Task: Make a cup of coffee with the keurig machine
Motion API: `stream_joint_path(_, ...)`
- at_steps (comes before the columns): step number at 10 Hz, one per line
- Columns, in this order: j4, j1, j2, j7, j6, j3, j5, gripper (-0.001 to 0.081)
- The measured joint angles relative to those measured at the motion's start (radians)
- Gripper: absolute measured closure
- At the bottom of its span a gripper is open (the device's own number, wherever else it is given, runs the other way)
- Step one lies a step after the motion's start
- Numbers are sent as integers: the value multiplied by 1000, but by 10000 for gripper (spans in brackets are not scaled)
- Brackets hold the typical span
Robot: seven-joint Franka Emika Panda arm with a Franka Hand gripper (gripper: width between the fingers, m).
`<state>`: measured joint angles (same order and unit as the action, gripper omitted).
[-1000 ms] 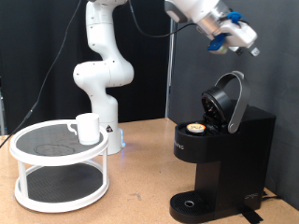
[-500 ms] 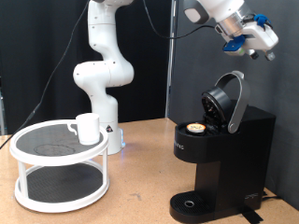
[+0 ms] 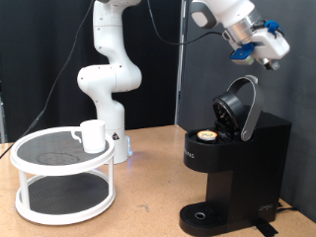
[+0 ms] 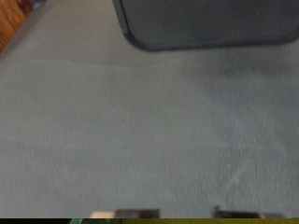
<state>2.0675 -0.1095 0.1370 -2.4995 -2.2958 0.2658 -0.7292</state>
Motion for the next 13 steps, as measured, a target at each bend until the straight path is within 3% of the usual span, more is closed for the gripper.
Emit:
stream_joint_path(3,45,26,-1,11,3,-11,33,802)
stream_joint_path(6,62,34,17,63,-1,-32,-3,805)
stream_joint_path(10,122,58,73,159,-2,-90,-68,806)
stream_joint_path(13,167,84,99,222,10,-132,-67,806)
